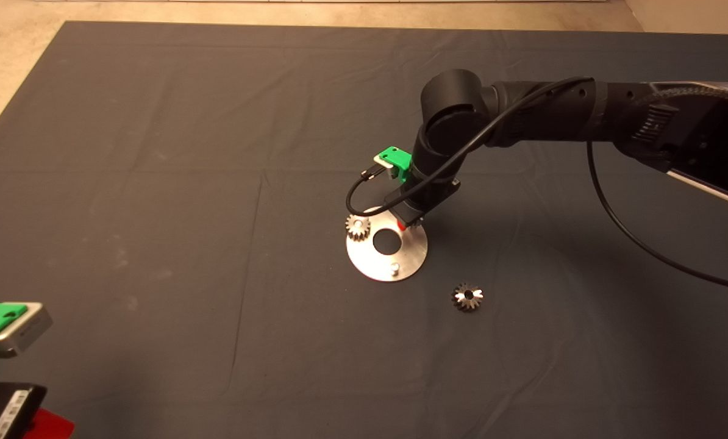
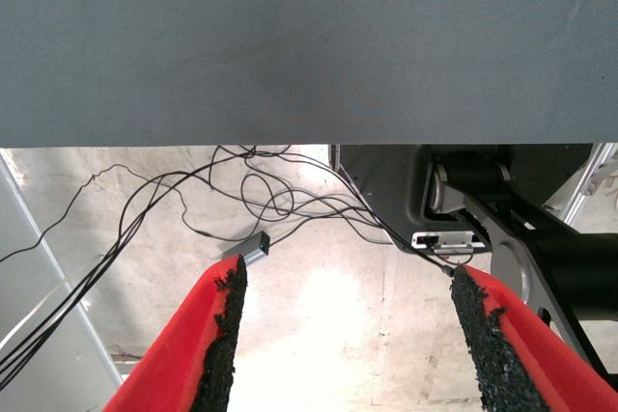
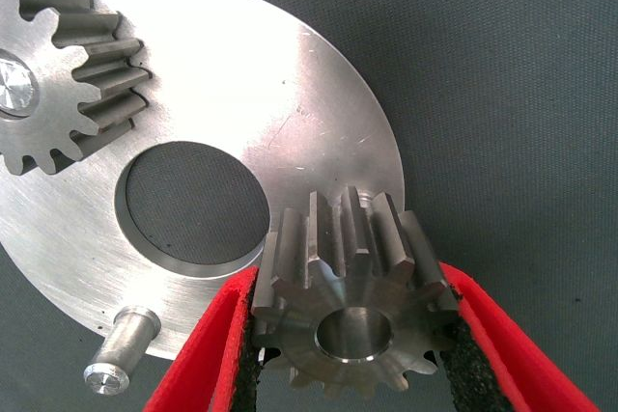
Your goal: Install three planetary gears onto the carrier pins
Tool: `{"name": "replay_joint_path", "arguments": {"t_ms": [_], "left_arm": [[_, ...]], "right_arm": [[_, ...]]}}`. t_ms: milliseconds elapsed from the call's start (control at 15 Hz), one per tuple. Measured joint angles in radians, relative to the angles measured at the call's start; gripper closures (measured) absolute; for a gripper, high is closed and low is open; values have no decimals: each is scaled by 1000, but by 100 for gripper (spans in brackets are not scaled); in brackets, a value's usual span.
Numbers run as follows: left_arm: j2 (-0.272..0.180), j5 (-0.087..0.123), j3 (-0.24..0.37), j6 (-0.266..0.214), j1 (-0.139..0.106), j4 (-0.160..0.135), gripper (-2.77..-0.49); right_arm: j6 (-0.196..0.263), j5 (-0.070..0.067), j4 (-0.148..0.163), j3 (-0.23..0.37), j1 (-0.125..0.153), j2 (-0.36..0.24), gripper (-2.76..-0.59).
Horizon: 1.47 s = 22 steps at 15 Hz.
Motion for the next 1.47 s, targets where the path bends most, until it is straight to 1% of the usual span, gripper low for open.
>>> {"name": "replay_joint_path", "arguments": {"t_ms": [600,733,800,1467], "left_arm": [[0,0,0,0,0,0,-146],[0,0,0,0,0,0,-146],[0,0,0,0,0,0,-146],[0,0,0,1,0,-7,-146]], "right_arm": [[4,8,0,0,1,-11,-112],[7,8,0,2,1,-15,-113],[8,4,0,2,0,-16,-113],[11,5,0,2,0,-19,-113]]}}
